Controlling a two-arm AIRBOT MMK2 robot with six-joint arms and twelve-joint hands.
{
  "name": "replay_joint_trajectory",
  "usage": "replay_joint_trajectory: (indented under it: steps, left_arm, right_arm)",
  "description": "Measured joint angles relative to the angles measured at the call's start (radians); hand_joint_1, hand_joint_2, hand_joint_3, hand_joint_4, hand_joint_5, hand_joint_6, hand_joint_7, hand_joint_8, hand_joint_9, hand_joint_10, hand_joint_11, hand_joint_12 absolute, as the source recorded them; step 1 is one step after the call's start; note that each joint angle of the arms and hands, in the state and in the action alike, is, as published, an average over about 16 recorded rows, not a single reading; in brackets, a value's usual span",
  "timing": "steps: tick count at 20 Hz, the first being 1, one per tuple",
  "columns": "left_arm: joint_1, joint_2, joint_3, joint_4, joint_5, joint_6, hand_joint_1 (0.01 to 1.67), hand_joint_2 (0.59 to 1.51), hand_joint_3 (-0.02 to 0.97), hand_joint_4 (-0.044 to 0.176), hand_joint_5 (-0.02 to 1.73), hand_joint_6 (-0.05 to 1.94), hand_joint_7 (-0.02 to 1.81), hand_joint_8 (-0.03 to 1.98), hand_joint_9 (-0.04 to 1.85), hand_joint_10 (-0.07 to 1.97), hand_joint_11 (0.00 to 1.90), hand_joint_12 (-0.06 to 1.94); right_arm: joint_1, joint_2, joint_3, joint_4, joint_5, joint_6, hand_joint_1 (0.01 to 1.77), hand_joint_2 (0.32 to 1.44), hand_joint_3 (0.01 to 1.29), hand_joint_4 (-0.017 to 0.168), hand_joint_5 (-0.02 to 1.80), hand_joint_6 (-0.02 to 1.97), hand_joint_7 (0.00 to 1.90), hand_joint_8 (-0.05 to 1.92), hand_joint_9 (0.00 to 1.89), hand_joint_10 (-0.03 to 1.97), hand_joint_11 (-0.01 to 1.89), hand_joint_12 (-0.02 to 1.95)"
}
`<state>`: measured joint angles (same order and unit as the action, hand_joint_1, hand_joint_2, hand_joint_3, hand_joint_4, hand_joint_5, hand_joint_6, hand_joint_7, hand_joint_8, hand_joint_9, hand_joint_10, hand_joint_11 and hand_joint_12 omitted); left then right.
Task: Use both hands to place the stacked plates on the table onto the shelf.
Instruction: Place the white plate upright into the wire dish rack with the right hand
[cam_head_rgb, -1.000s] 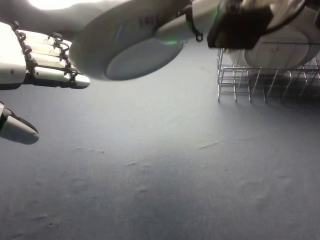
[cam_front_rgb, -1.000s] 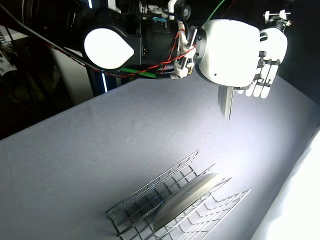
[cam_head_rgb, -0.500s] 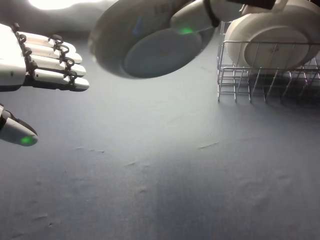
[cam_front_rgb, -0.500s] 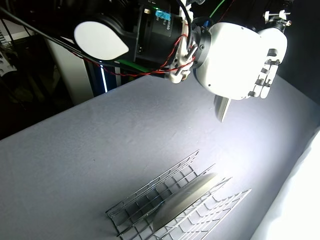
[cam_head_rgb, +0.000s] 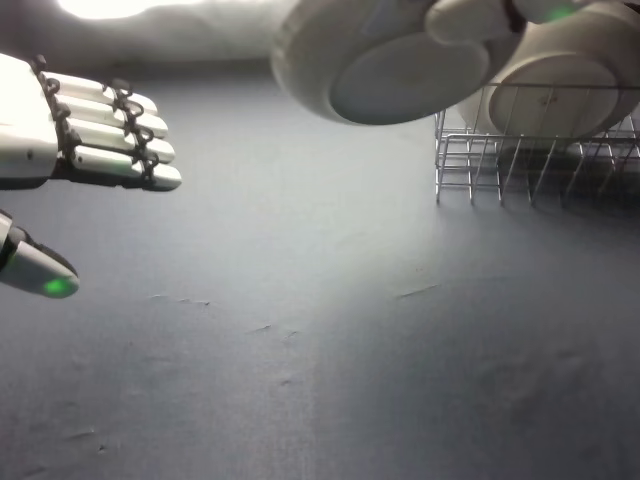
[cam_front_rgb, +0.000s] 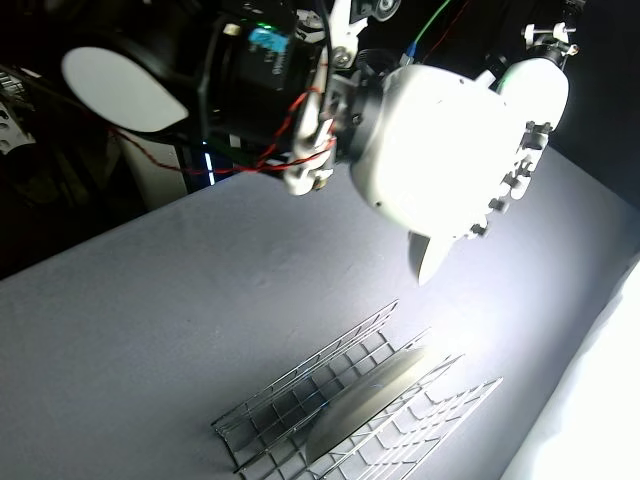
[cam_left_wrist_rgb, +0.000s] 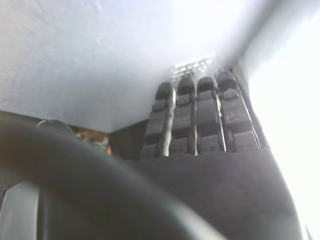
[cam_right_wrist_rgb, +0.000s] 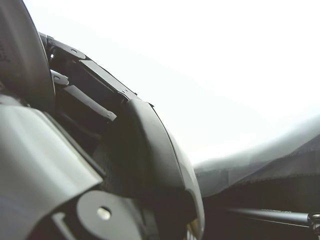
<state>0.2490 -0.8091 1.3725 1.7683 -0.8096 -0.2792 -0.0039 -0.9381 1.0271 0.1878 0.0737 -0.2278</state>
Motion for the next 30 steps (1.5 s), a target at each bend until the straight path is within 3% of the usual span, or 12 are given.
replay_joint_trajectory:
  steps: [14, 30]
  left_arm:
    - [0.011, -0.002, 0.003, 0.001, -0.002, -0.003, 0.02, 1.156, 0.014, 0.003, 0.10, 0.01, 0.08, 0.01, 0.04, -0.06, 0.02, 0.01]
    - [0.020, -0.009, 0.003, 0.001, -0.006, -0.003, 0.02, 1.152, 0.014, 0.003, 0.10, 0.01, 0.07, 0.01, 0.04, -0.06, 0.02, 0.01]
  right_arm:
    - [-0.108, 0.131, 0.003, -0.038, 0.043, -0.004, 1.41, 0.99, 0.01, -0.008, 0.95, 0.90, 1.09, 0.78, 1.02, 0.96, 0.90, 1.21]
    - [-0.258, 0.157, 0.053, -0.129, 0.169, -0.013, 1.42, 1.00, 0.01, -0.008, 0.96, 0.89, 1.09, 0.75, 1.03, 0.93, 0.88, 1.28]
